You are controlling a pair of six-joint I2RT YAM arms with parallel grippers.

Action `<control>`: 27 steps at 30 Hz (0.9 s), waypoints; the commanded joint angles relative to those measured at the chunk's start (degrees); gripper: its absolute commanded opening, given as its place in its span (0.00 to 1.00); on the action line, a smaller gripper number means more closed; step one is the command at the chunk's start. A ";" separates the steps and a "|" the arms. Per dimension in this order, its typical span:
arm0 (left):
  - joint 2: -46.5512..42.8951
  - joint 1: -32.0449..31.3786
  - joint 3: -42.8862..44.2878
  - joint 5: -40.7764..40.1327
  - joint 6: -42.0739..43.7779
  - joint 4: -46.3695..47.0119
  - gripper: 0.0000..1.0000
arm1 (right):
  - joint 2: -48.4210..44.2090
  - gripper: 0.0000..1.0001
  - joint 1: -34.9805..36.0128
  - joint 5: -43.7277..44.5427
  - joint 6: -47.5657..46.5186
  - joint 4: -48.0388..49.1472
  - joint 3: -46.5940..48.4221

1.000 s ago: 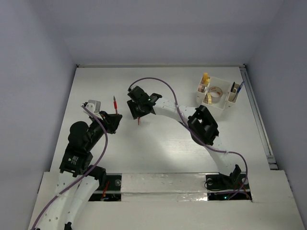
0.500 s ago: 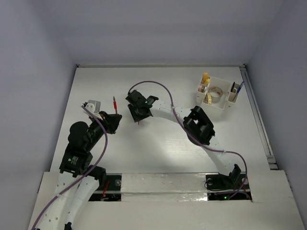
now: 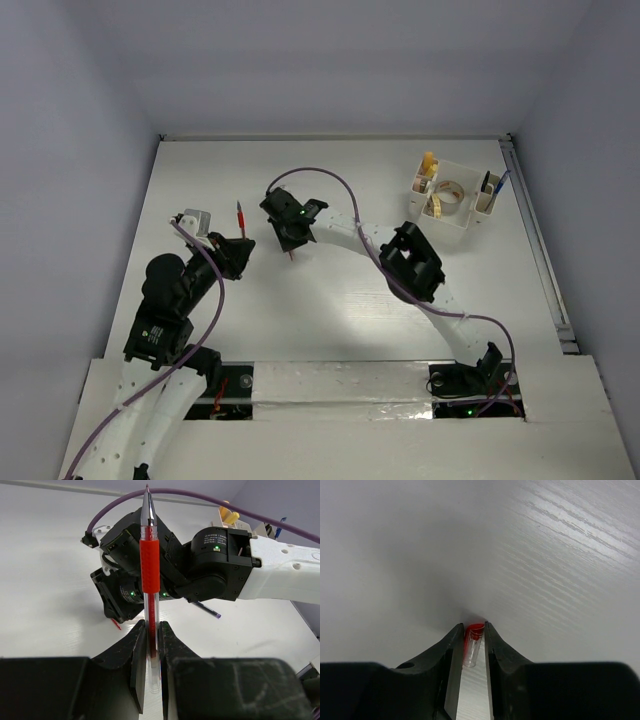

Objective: Sort the stationery into containers
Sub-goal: Close the pen cap on the pen.

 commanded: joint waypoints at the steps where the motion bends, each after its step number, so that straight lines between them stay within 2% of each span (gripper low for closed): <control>1: -0.73 -0.36 1.54 -0.20 0.37 1.87 0.00 | 1.71 0.27 1.07 0.80 0.43 -1.02 1.54; 5: -0.91 -0.36 1.54 -0.20 0.37 1.96 0.00 | 2.06 0.22 1.08 1.15 0.61 -1.73 1.71; 10: -0.91 -0.36 1.45 -0.11 0.37 2.04 0.00 | 1.89 0.00 1.08 0.36 1.66 -0.76 1.10; 16: 0.06 -0.36 1.37 -0.11 0.29 2.04 0.00 | -7.42 0.00 1.08 -4.56 6.05 14.69 -7.33; 20: 0.67 -0.36 1.28 1.38 0.29 2.40 0.00 | -17.25 0.00 1.08 -3.95 7.46 29.10 -17.69; 27: 2.43 -0.36 -0.56 10.25 -2.34 6.60 0.00 | -36.50 0.00 1.08 -1.93 7.90 46.60 -34.39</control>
